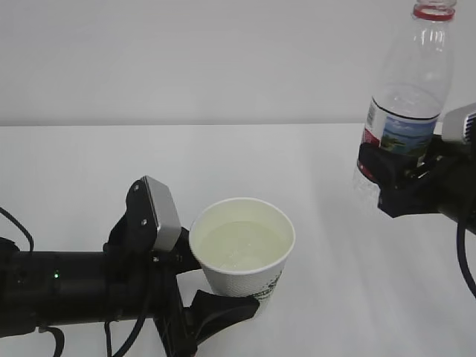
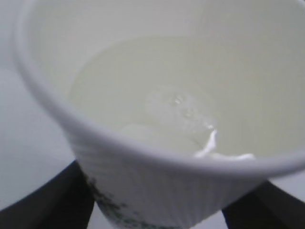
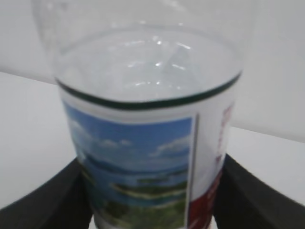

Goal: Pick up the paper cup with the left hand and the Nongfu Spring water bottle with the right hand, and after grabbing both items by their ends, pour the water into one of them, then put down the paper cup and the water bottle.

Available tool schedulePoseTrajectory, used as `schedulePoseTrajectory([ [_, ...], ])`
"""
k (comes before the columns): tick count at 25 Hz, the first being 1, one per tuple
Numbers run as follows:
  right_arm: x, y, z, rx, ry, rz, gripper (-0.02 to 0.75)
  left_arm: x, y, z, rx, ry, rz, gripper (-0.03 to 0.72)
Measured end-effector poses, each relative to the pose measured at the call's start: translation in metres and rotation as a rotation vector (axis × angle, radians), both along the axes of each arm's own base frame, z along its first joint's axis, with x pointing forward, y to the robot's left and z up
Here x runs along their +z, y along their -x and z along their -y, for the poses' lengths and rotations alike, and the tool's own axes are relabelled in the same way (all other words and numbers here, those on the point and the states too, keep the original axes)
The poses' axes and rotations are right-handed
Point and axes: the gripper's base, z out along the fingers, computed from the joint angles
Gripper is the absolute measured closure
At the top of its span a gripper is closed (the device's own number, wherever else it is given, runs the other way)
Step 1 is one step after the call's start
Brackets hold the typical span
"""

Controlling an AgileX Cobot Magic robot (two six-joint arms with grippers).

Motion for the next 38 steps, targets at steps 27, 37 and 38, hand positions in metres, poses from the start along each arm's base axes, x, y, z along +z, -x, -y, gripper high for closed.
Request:
schedulePoseTrajectory([
  [27, -0.079, -0.032, 0.003, -0.126, 0.053, -0.108, 0.235, 0.000, 0.000, 0.000, 0.000, -0.002, 0.000, 0.136],
  [37, -0.080, -0.055, -0.003, -0.139, 0.037, -0.070, 0.235, 0.000, 0.000, 0.000, 0.000, -0.002, 0.000, 0.136],
  [38, -0.079, -0.057, -0.003, -0.144, 0.035, -0.066, 0.235, 0.000, 0.000, 0.000, 0.000, -0.002, 0.000, 0.136],
])
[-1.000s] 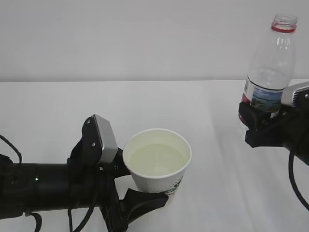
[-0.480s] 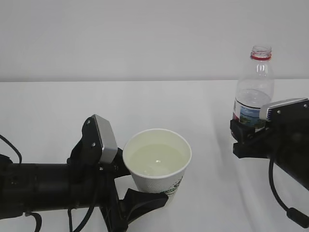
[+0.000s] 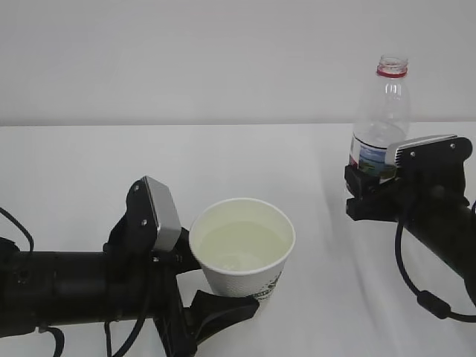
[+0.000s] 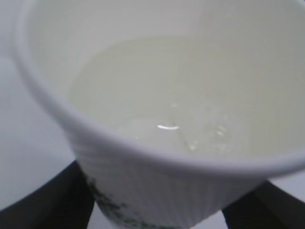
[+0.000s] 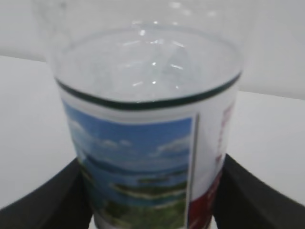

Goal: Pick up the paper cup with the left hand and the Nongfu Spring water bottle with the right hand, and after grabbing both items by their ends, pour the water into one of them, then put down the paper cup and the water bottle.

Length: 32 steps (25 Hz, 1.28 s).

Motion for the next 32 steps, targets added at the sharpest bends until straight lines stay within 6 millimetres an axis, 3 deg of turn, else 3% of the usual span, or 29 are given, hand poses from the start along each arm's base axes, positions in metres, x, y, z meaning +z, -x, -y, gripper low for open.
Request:
schedulePoseTrajectory([
  [18, -0.019, -0.036, -0.009, -0.003, 0.037, 0.024, 0.235, 0.000, 0.000, 0.000, 0.000, -0.003, 0.011, 0.136],
  [32, -0.033, -0.043, -0.010, -0.009, 0.041, 0.008, 0.235, 0.000, -0.002, 0.000, 0.017, 0.001, 0.014, 0.136],
])
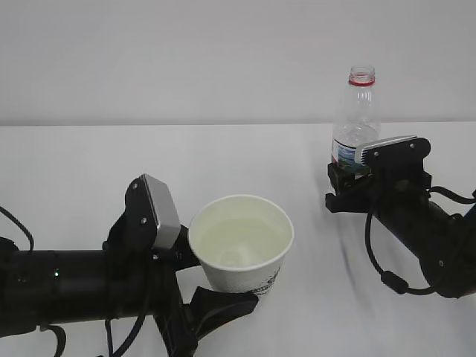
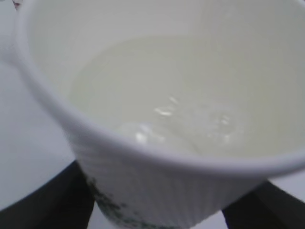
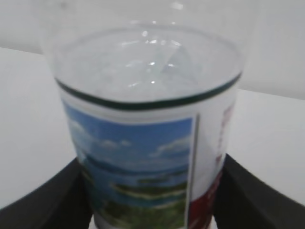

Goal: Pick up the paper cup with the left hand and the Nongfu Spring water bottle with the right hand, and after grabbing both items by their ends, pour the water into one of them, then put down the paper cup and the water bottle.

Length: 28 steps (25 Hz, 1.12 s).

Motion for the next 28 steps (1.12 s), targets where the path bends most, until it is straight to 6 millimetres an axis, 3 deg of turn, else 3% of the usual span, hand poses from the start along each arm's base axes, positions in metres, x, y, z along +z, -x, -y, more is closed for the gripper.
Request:
schedulePoseTrajectory([
  [9, -0.0004, -0.0004, 0.0001, -0.007, -0.018, -0.003, 0.230, 0.0001, -0.0004, -0.0001, 0.005, 0.001, 0.001, 0.136],
  [17, 0.0008, -0.0013, 0.0007, -0.018, -0.028, 0.007, 0.087, 0.0002, -0.0007, -0.0002, 0.009, 0.002, 0.000, 0.136],
  [28, 0.0012, -0.0014, 0.0006, -0.018, -0.029, 0.011, 0.076, -0.0004, -0.0009, -0.0005, 0.012, -0.004, -0.002, 0.137],
])
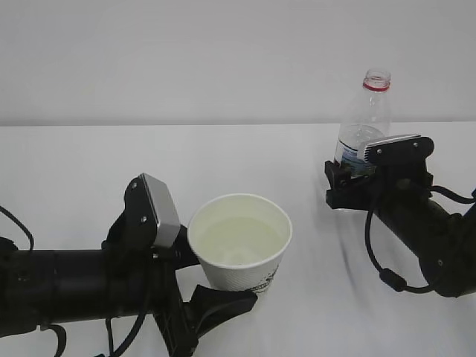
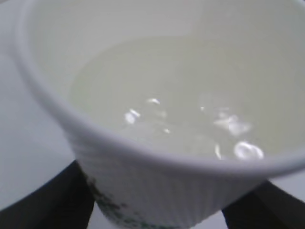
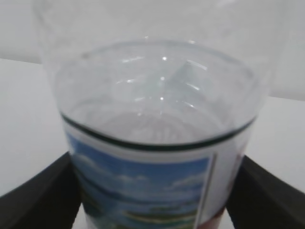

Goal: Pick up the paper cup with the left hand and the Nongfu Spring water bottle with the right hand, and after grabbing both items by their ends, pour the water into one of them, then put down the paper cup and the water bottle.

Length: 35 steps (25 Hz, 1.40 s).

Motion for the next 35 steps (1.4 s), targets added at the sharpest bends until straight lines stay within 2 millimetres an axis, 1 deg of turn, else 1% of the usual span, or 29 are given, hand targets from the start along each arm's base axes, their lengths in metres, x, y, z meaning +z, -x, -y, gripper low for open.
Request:
schedulePoseTrajectory([
  [5, 0.001, 0.001, 0.000, -0.001, -0.004, -0.001, 0.076, 0.000, 0.000, 0.000, 0.000, -0.004, 0.000, 0.136],
  [10, 0.017, 0.001, 0.000, -0.001, -0.018, 0.043, 0.076, -0.001, -0.001, -0.001, 0.007, -0.009, 0.007, 0.136],
  [14, 0.025, 0.004, 0.001, 0.000, -0.024, 0.057, 0.076, 0.000, -0.001, -0.001, 0.007, -0.010, 0.012, 0.136],
  [23, 0.033, 0.022, 0.006, 0.000, -0.045, 0.041, 0.076, 0.000, -0.001, -0.001, 0.008, -0.011, 0.015, 0.137],
  [35, 0.052, 0.049, 0.011, 0.020, -0.075, 0.051, 0.077, 0.000, -0.002, -0.001, 0.016, -0.008, 0.013, 0.137],
])
